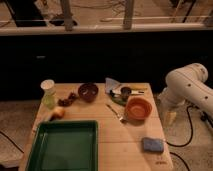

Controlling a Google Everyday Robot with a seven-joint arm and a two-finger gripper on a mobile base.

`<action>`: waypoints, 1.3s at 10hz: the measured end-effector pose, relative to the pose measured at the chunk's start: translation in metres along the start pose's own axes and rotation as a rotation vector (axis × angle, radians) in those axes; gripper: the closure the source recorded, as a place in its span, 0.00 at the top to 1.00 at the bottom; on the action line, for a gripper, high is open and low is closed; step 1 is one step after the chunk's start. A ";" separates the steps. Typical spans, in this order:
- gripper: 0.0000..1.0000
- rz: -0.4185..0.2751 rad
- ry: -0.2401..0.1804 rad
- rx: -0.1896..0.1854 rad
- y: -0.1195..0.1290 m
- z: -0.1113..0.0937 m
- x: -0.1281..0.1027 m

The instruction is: Place sponge in tray

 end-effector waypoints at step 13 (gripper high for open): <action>0.80 -0.176 0.069 -0.038 0.053 0.026 -0.011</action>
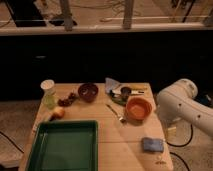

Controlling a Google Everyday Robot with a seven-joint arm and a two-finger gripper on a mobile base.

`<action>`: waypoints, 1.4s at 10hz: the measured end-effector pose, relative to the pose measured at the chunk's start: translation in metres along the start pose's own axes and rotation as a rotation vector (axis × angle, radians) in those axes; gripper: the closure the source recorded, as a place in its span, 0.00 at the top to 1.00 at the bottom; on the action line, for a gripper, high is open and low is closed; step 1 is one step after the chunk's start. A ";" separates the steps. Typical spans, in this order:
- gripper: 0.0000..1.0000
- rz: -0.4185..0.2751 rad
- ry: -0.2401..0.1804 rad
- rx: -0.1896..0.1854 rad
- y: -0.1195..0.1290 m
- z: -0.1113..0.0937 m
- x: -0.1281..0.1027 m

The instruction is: Place sponge in tray

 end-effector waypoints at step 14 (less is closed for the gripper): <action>0.80 -0.105 -0.063 -0.017 0.038 0.079 -0.007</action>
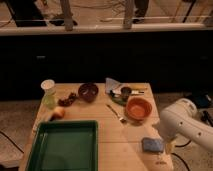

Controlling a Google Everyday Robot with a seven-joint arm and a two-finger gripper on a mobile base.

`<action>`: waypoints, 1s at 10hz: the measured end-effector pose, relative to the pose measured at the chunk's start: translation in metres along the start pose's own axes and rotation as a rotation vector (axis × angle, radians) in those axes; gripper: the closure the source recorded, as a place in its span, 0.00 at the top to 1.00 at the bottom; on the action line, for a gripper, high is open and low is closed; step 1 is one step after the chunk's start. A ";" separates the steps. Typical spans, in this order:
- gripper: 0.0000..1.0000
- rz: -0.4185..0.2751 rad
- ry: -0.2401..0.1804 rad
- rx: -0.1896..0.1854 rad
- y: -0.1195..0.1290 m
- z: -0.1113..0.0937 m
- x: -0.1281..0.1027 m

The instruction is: Place sponge in tray

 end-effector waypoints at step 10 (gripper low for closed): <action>0.80 -0.034 -0.061 -0.009 0.003 0.042 -0.005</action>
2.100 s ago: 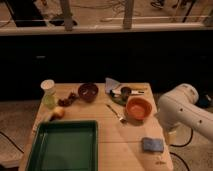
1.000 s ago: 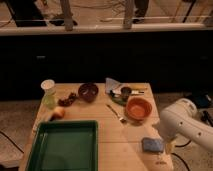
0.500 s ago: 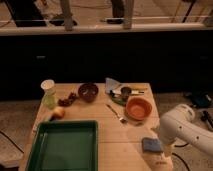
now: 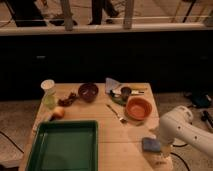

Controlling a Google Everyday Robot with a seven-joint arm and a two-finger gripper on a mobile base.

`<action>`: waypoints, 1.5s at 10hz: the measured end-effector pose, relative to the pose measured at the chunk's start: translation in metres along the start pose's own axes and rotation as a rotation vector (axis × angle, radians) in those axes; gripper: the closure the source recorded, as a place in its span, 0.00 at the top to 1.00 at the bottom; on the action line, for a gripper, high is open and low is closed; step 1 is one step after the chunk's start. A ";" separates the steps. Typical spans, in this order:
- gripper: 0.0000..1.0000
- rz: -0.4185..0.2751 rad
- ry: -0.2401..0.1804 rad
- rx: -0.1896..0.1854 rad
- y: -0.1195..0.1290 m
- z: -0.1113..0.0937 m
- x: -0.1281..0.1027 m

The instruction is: Place sponge in tray

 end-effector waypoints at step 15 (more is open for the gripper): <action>0.80 -0.024 -0.025 0.018 0.000 0.028 0.008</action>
